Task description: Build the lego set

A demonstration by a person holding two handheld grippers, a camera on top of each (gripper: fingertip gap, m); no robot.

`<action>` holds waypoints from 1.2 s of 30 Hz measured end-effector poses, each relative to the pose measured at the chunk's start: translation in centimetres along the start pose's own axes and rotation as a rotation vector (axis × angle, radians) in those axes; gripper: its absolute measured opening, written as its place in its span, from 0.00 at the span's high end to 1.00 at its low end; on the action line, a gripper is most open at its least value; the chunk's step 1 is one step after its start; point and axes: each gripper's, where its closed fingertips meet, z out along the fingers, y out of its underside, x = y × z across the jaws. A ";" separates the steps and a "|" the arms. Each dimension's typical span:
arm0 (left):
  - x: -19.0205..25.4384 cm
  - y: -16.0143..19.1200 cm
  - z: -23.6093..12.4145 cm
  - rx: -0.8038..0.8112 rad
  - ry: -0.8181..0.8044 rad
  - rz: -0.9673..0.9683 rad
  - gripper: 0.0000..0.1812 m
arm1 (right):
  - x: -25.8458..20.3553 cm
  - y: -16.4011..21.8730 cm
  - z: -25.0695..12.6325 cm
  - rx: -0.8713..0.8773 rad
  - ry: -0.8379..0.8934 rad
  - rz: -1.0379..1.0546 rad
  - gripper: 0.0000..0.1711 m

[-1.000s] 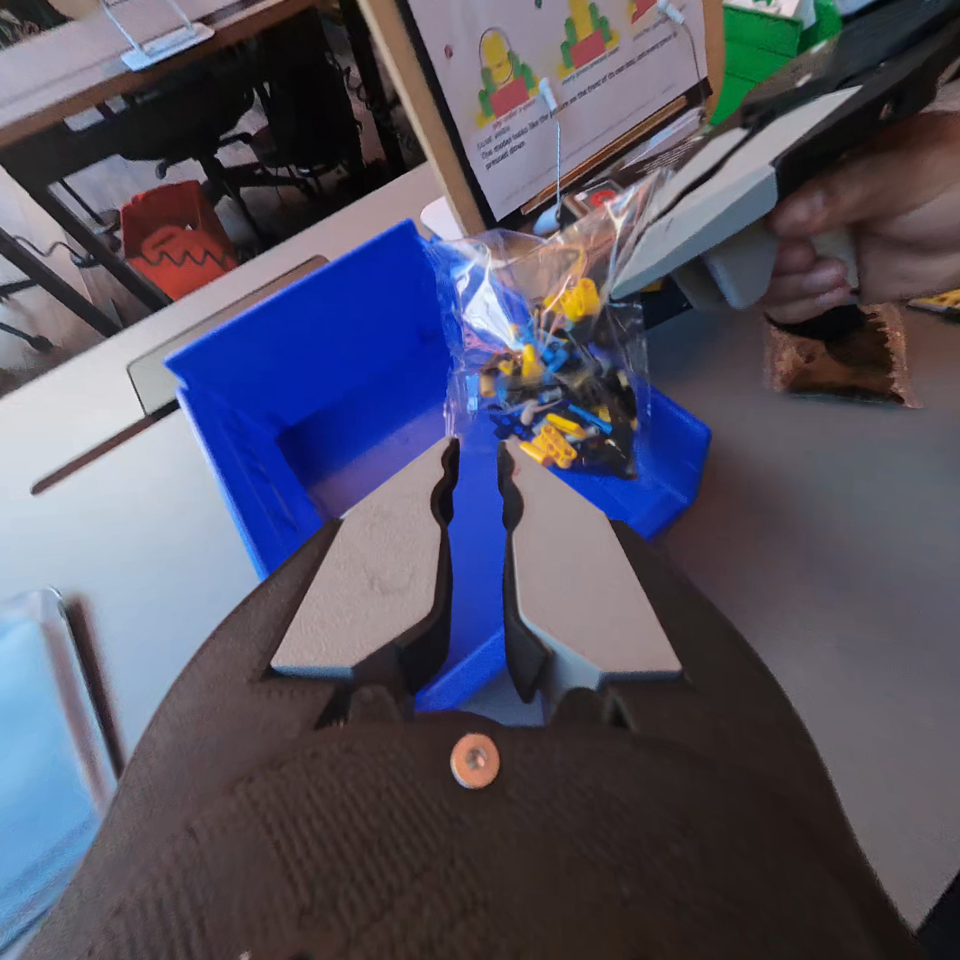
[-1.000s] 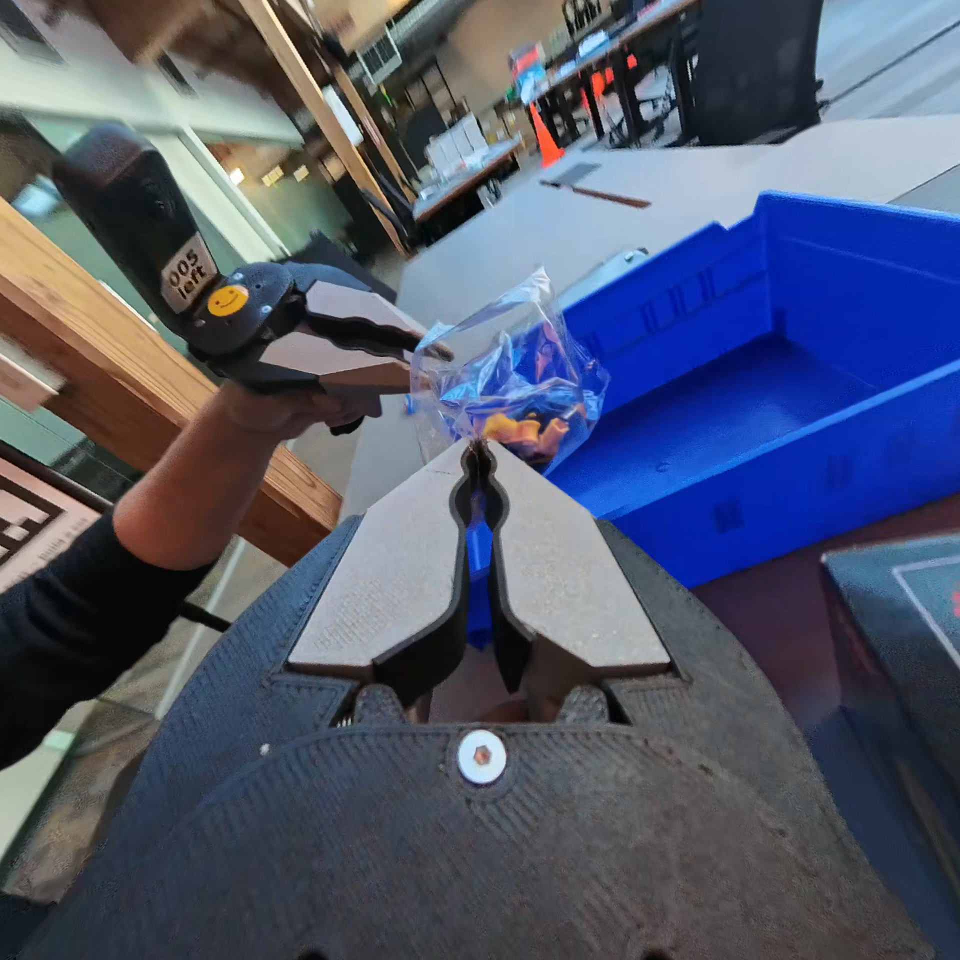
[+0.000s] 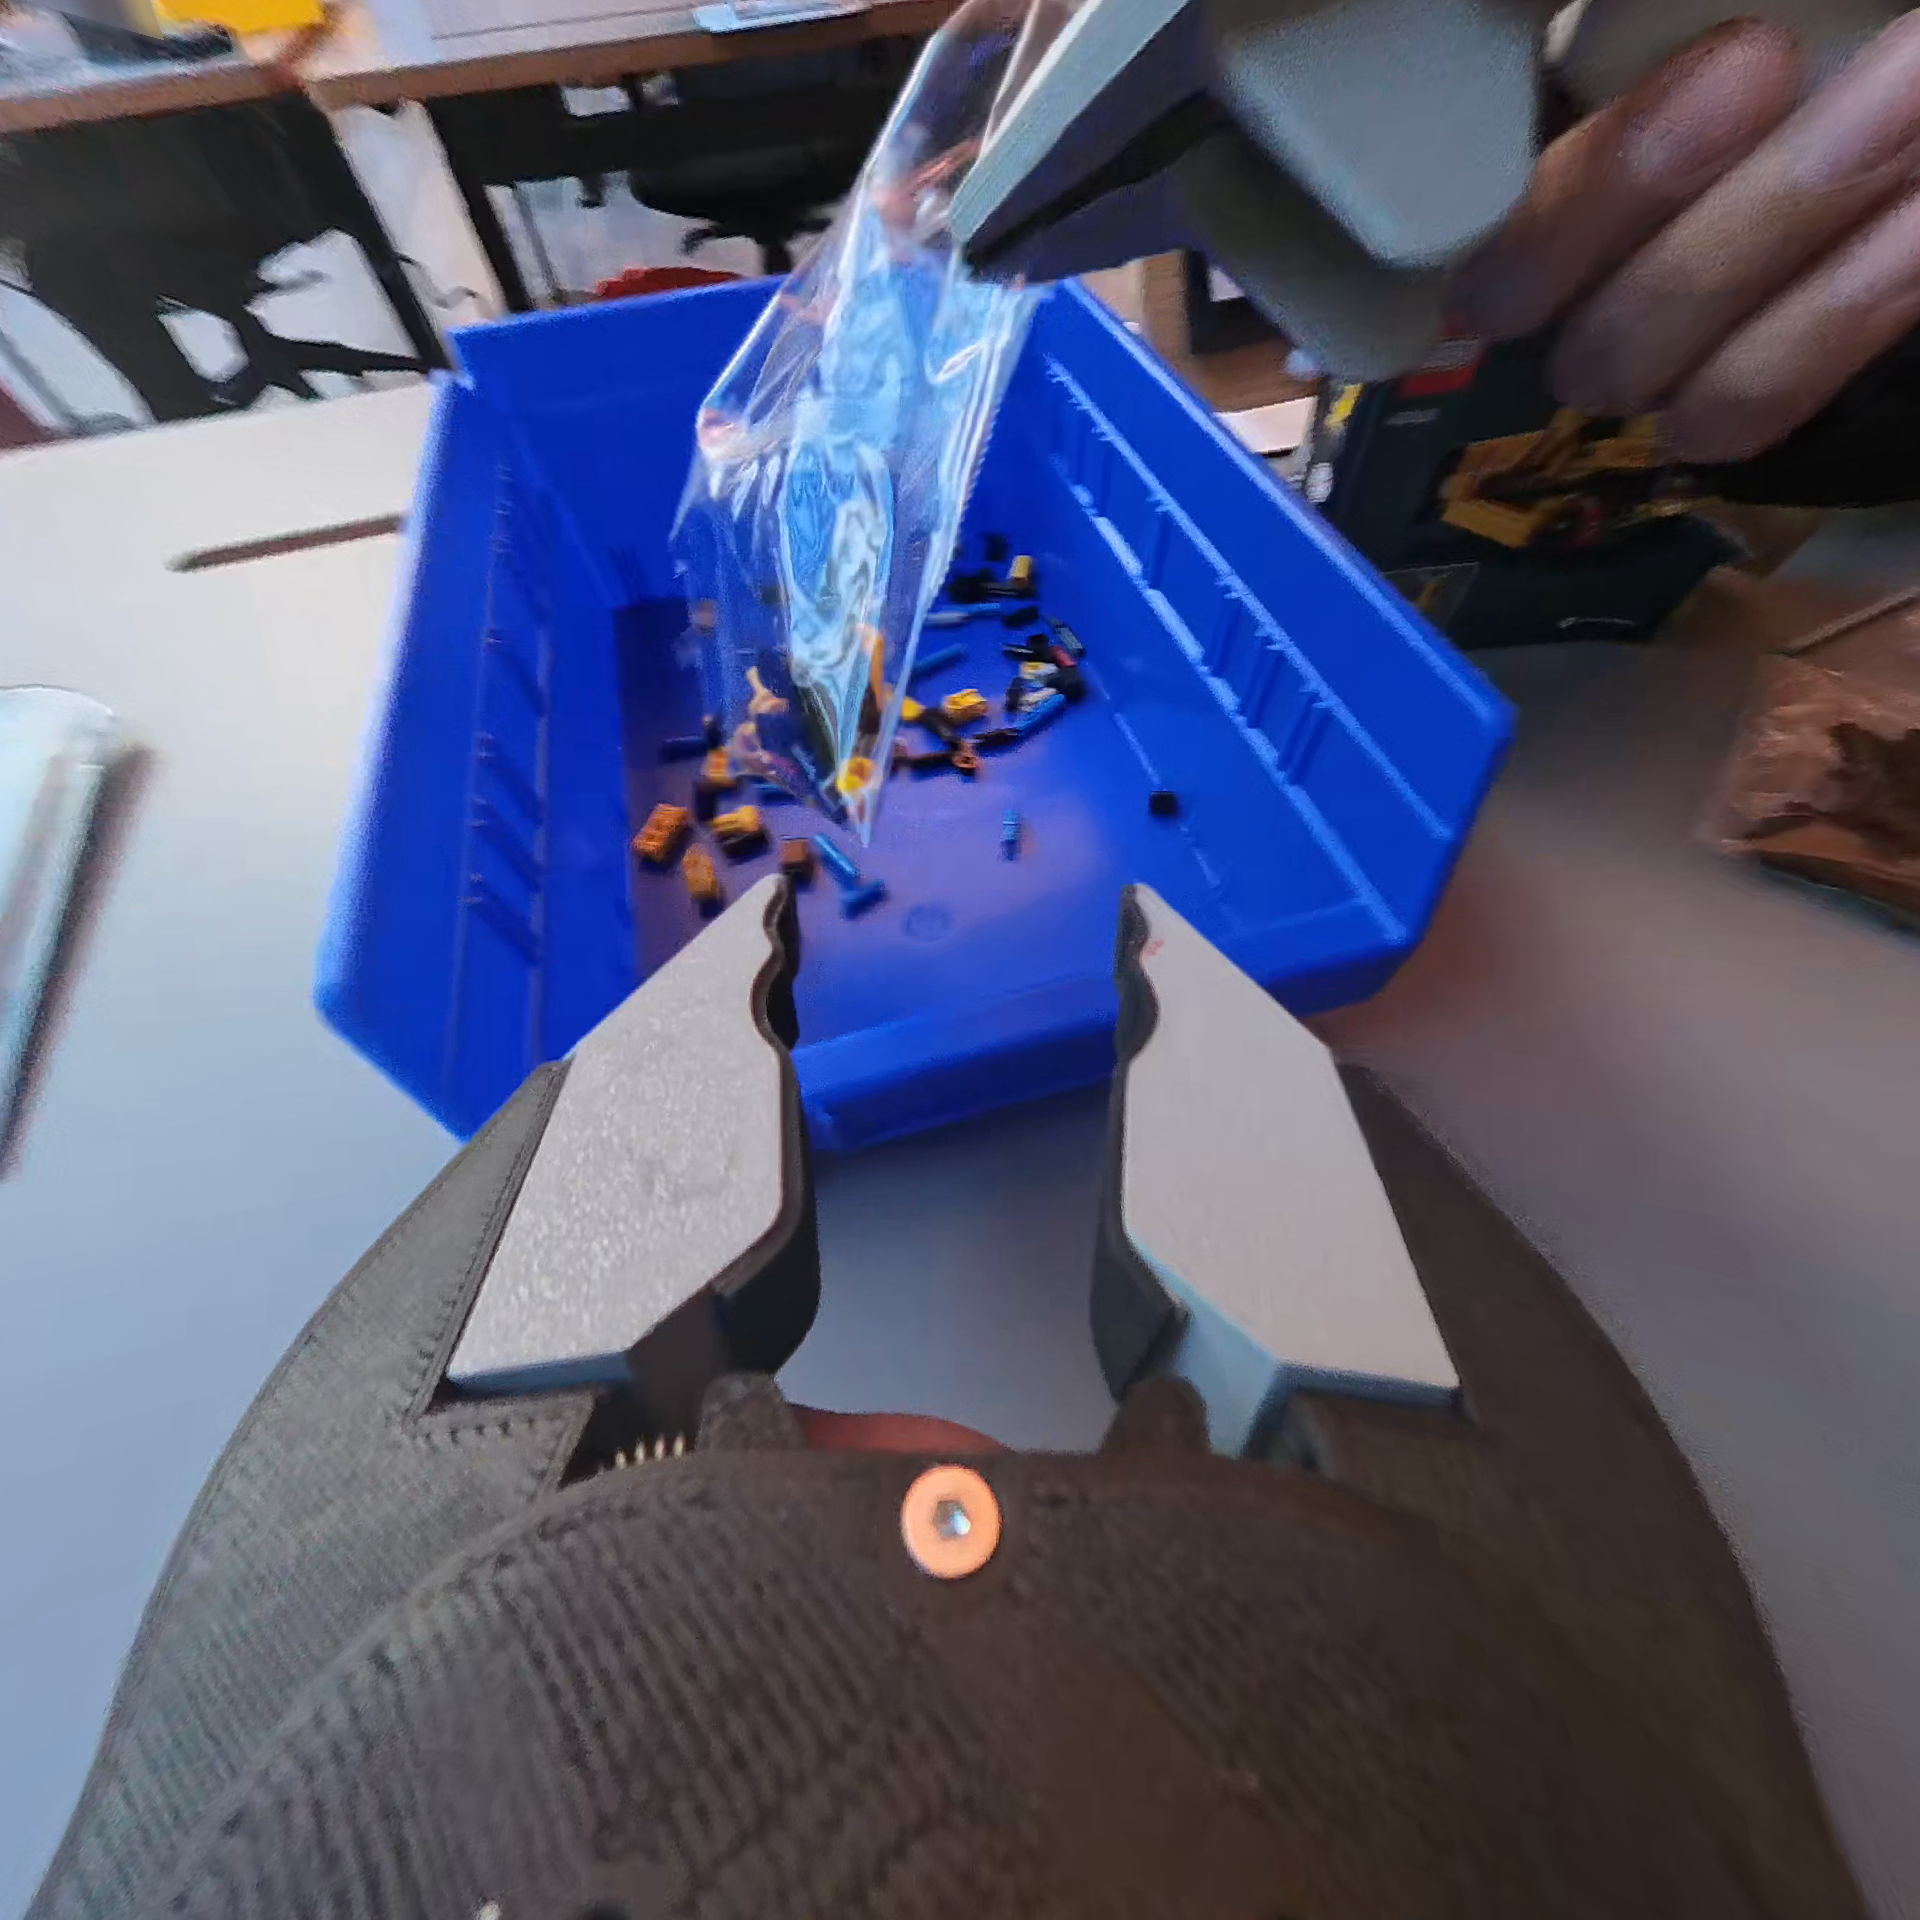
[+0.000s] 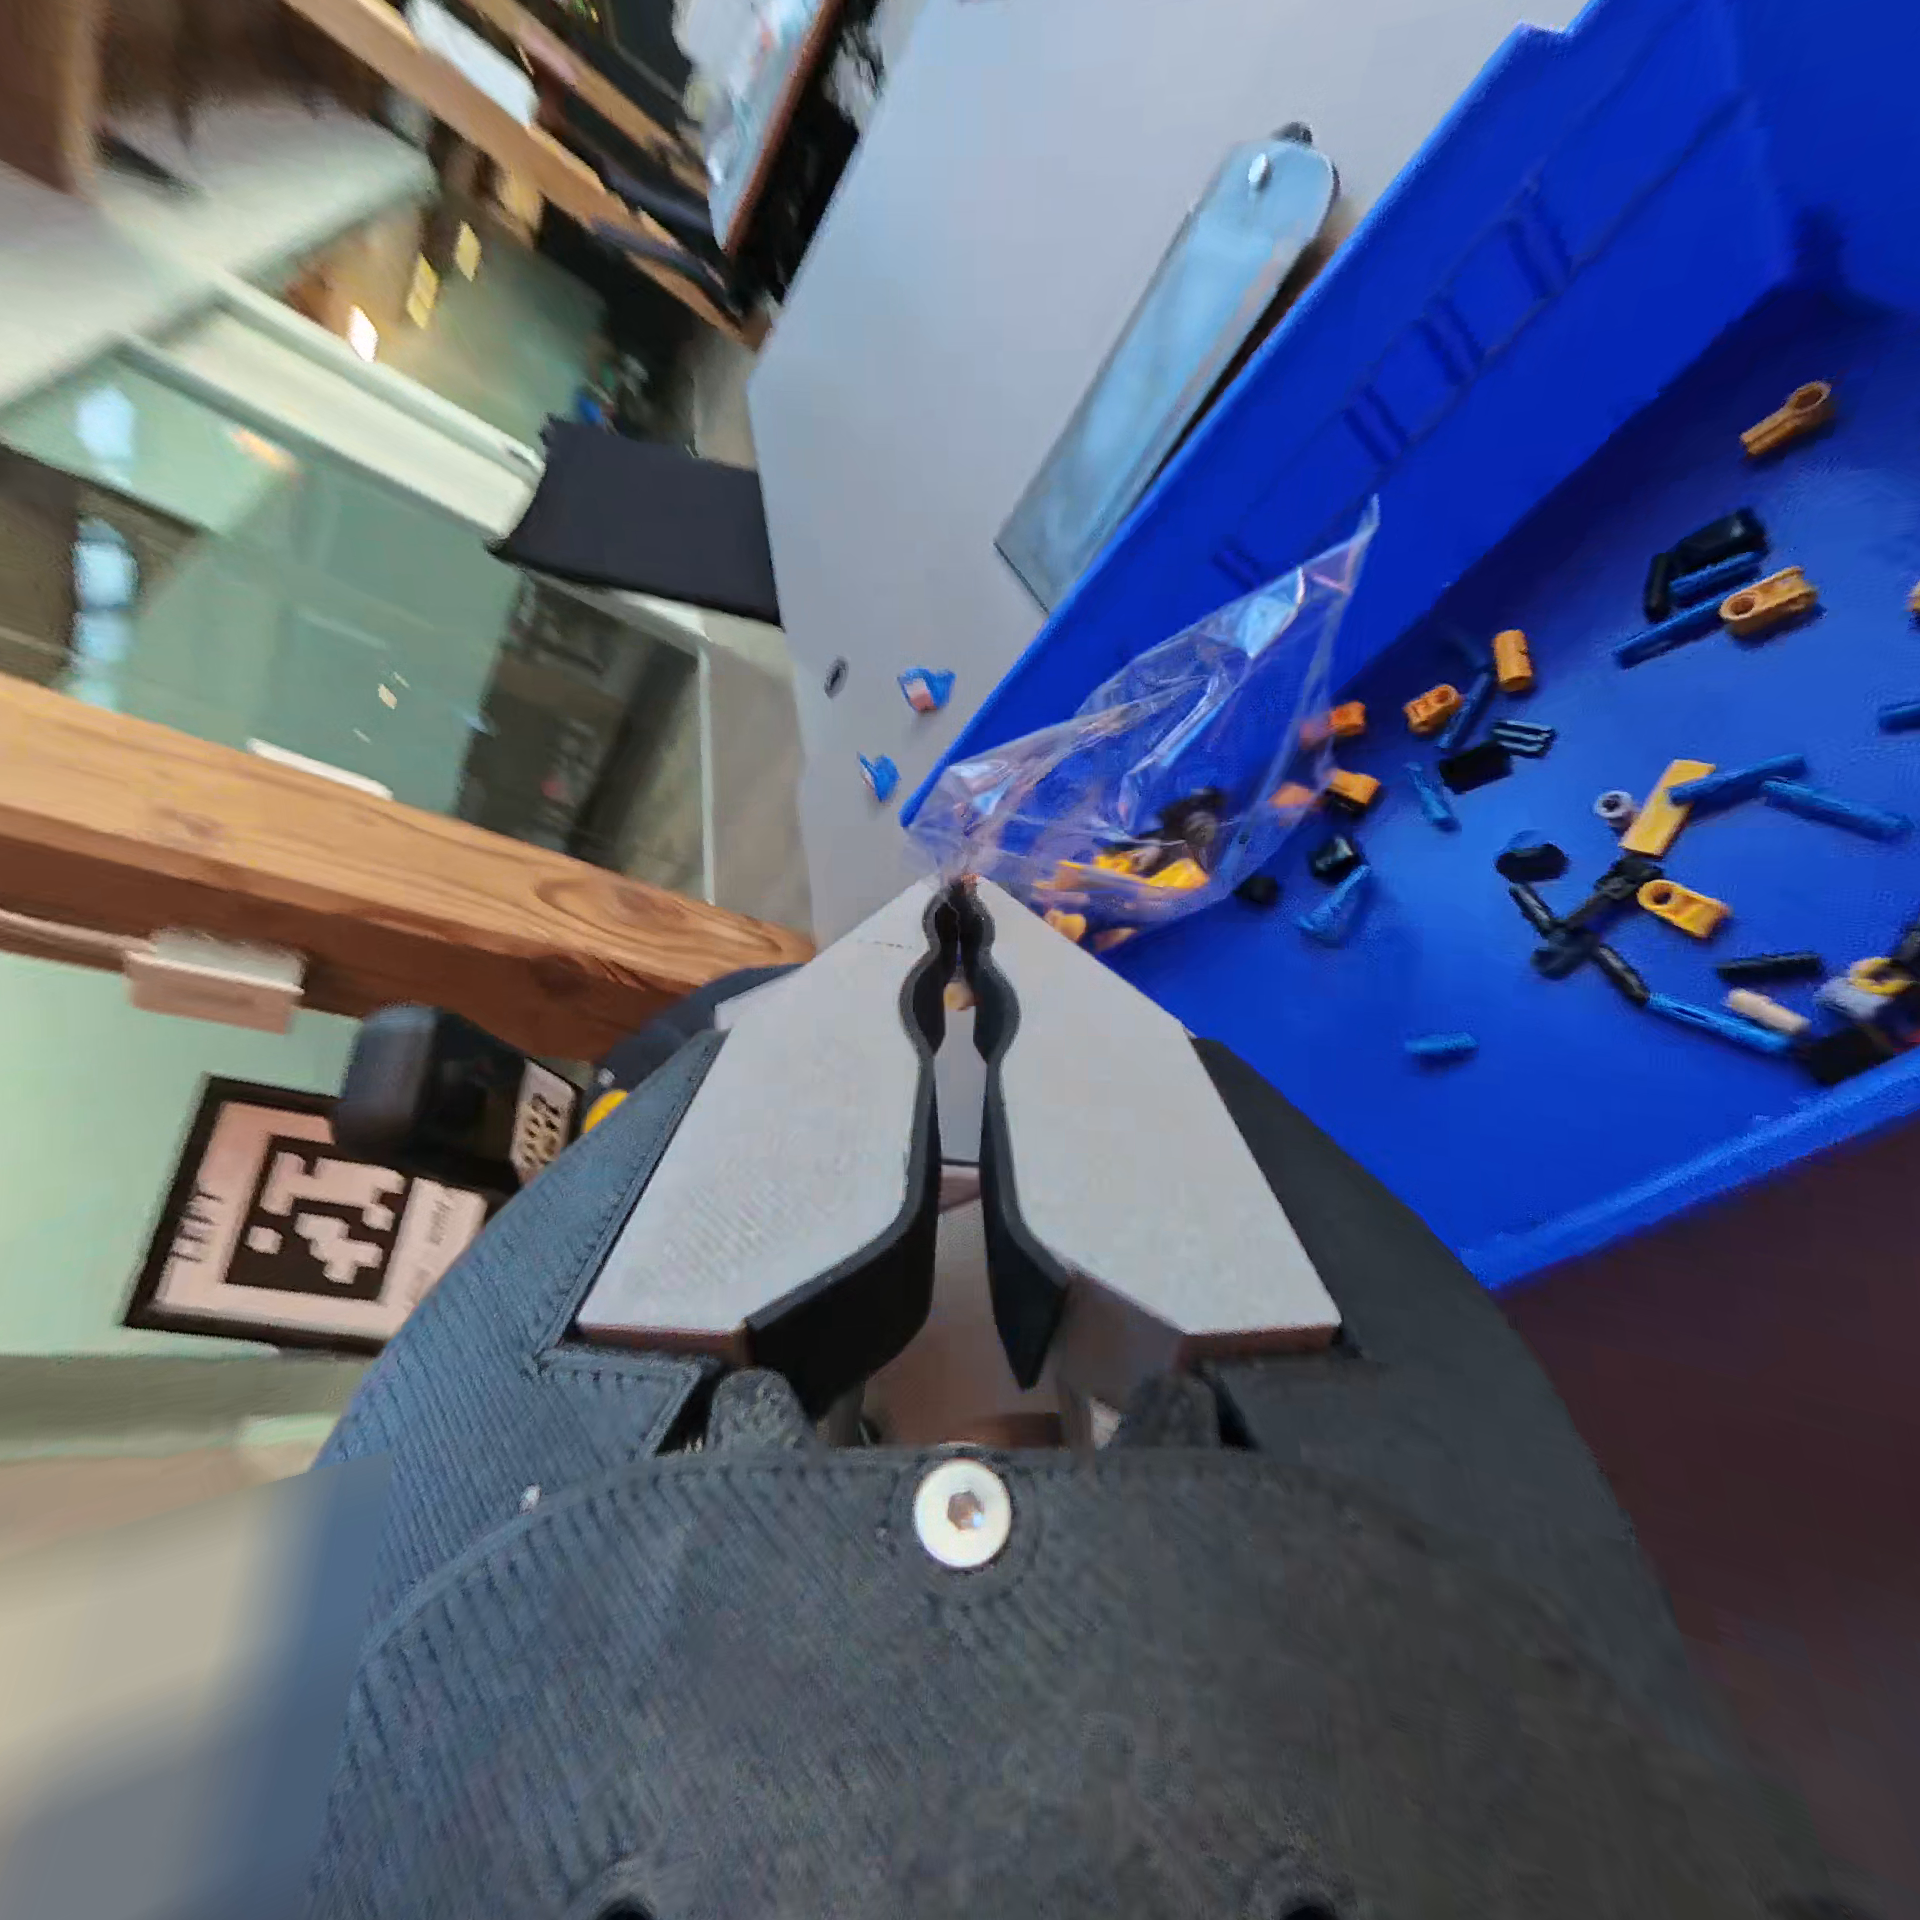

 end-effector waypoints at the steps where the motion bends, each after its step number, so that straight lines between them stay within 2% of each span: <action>1: -0.8 0.0 0.1 0.004 -0.062 0.025 0.67 | -0.3 -0.1 0.1 0.030 -0.031 0.030 1.00; 4: -2.4 0.2 0.3 0.013 -0.180 0.090 0.67 | -0.1 0.8 0.7 0.043 -0.039 0.052 1.00; 8: -2.4 -0.1 0.5 0.053 -0.173 0.089 0.69 | 0.4 1.2 0.3 0.072 -0.049 0.087 1.00; 12: -2.1 -1.1 0.2 0.123 -0.144 0.088 0.80 | 1.2 1.3 -0.1 0.105 -0.057 0.145 1.00; 16: -2.4 -2.1 -0.6 0.182 -0.154 0.102 0.98 | 1.1 1.6 0.2 0.107 -0.070 0.167 1.00; 17: -2.5 -2.4 -0.8 0.194 -0.151 0.102 0.99 | 1.1 1.7 0.2 0.109 -0.069 0.170 1.00; 24: -2.6 -3.0 -1.2 0.220 -0.132 0.073 0.99 | 0.9 1.7 -0.3 0.123 -0.091 0.186 1.00; 27: -2.7 -3.1 -1.1 0.228 -0.122 0.039 0.91 | 0.7 1.6 -0.4 0.137 -0.113 0.209 1.00; 29: -2.6 -3.5 -1.3 0.255 -0.107 0.018 0.93 | 0.2 1.5 -0.5 0.158 -0.155 0.251 1.00; 31: -2.6 -3.5 -1.3 0.258 -0.109 0.031 0.99 | 0.1 1.7 -0.4 0.166 -0.174 0.278 1.00; 36: -2.8 -3.3 -1.2 0.248 -0.116 0.035 0.98 | 0.9 2.3 -0.2 0.156 -0.125 0.254 1.00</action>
